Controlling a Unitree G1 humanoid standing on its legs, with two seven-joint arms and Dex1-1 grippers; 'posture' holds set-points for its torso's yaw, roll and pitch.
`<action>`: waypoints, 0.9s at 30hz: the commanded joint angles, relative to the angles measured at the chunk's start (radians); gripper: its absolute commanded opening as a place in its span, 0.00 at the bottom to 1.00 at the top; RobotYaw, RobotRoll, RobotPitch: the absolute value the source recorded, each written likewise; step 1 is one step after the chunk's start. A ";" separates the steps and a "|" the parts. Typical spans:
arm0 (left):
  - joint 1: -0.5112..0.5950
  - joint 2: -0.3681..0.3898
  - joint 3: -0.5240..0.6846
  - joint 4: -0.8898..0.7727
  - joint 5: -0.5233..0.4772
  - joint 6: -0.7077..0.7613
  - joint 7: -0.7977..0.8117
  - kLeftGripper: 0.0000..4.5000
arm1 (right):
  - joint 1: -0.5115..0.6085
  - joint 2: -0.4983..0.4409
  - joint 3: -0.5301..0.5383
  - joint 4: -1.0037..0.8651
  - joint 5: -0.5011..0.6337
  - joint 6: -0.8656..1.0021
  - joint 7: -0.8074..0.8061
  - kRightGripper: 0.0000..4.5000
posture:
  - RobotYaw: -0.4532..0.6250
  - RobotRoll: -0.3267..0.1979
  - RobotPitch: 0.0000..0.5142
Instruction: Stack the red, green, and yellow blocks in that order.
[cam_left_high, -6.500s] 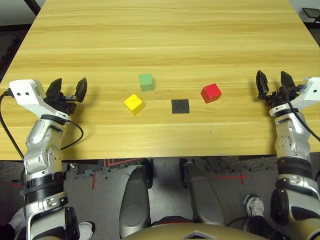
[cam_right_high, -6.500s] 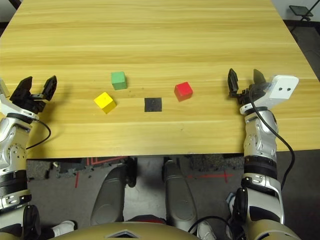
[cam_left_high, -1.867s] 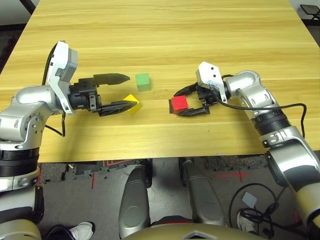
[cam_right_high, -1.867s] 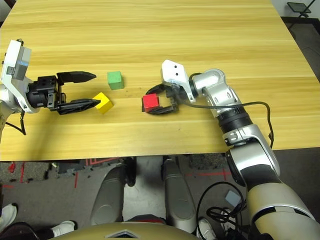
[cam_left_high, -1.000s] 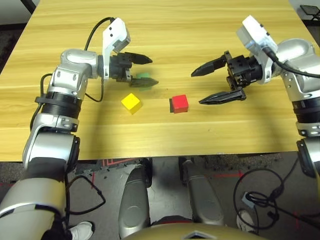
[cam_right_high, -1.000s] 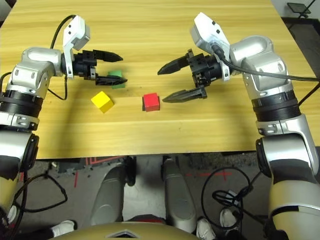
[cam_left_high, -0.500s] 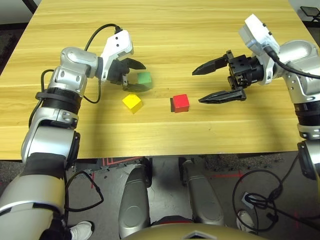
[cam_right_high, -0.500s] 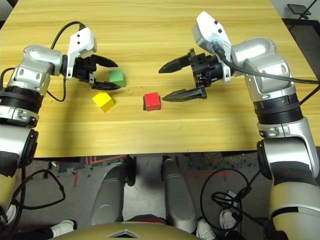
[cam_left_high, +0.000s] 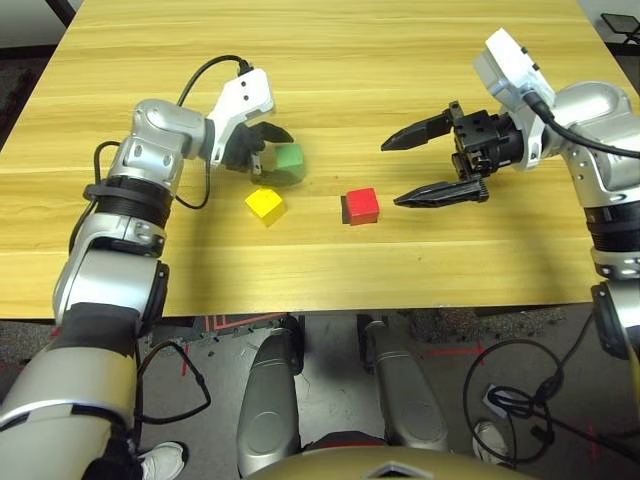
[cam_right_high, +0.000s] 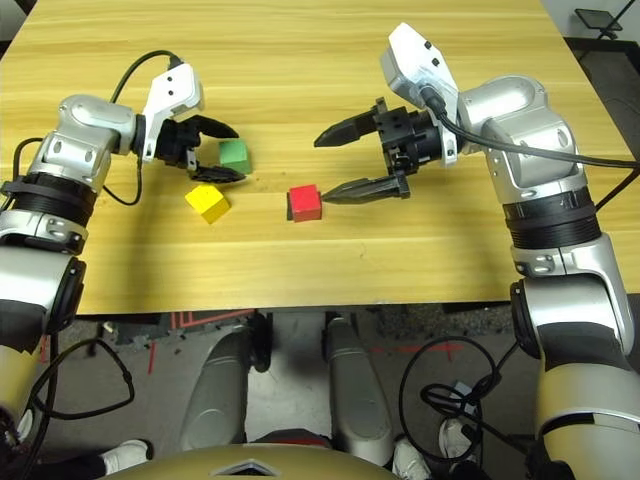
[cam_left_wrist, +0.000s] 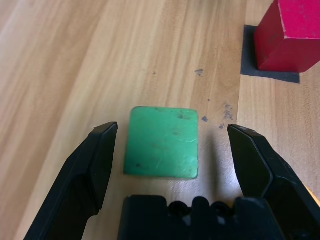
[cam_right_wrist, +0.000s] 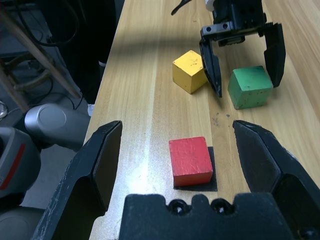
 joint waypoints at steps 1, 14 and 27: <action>0.027 -0.011 -0.018 0.042 0.029 -0.005 0.007 0.91 | 0.021 -0.002 -0.016 -0.040 0.018 0.016 -0.011 1.00 | 0.32 0.36 0.54; -0.004 -0.022 0.002 0.110 0.053 -0.072 0.073 0.46 | 0.033 -0.011 -0.025 -0.045 0.016 0.021 -0.032 1.00 | 0.32 0.36 0.54; -0.041 -0.008 0.066 -0.356 -0.089 0.343 0.040 0.46 | 0.040 -0.028 -0.013 0.085 -0.038 -0.059 -0.015 1.00 | 0.37 0.39 0.51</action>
